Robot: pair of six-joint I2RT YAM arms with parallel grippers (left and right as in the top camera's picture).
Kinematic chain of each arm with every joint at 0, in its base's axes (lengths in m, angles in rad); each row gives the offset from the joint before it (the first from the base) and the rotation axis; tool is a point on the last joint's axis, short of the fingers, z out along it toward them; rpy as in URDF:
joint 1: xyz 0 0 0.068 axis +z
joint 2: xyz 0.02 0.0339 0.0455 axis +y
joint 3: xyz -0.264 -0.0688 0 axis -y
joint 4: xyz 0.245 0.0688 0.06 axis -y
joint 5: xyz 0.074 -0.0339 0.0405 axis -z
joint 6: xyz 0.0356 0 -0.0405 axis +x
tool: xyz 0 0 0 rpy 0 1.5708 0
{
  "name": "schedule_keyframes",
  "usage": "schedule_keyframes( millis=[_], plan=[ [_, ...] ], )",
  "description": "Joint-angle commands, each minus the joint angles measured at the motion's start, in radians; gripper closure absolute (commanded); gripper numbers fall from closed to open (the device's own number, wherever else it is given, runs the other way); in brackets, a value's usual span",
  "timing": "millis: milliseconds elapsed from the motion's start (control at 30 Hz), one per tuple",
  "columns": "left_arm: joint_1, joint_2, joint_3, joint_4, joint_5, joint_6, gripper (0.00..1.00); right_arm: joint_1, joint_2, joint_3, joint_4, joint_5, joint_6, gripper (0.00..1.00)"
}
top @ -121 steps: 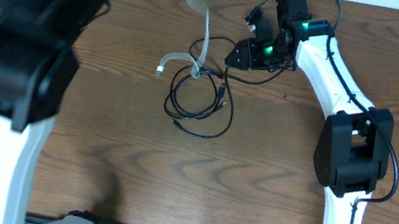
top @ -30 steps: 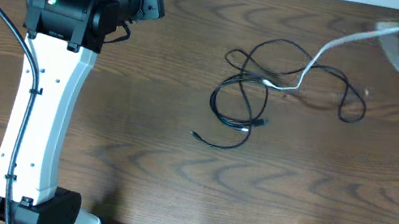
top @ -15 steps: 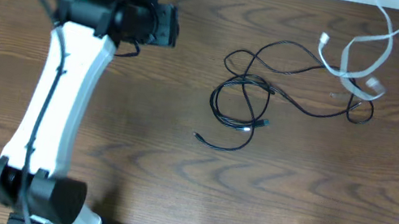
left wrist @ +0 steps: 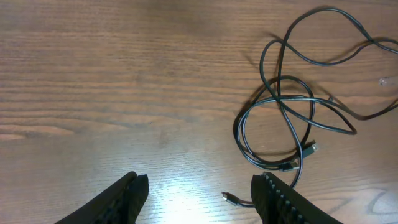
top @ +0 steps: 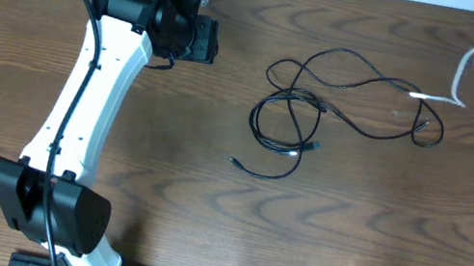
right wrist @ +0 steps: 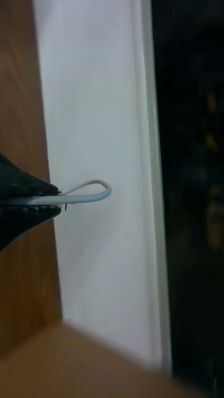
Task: Untangle cables
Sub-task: 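Drag the white cable to the right edge with the right gripper, then drop the white cable at the right edge and withdraw the right gripper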
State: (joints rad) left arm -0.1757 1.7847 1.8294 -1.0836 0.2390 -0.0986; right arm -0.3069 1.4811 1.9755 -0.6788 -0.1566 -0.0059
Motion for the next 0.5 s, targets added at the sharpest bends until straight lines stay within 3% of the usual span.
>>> schedule_keyframes(
  millis=[0, 467],
  plan=[
    [-0.001, -0.019, 0.018, 0.0, 0.015, 0.02, 0.41, -0.068, 0.055, 0.008, 0.014, 0.05, -0.041, 0.99],
    [-0.001, -0.019, 0.018, 0.001, 0.015, 0.02, 0.41, -0.289, 0.335, 0.008, 0.179, 0.045, -0.024, 0.99]
  ],
)
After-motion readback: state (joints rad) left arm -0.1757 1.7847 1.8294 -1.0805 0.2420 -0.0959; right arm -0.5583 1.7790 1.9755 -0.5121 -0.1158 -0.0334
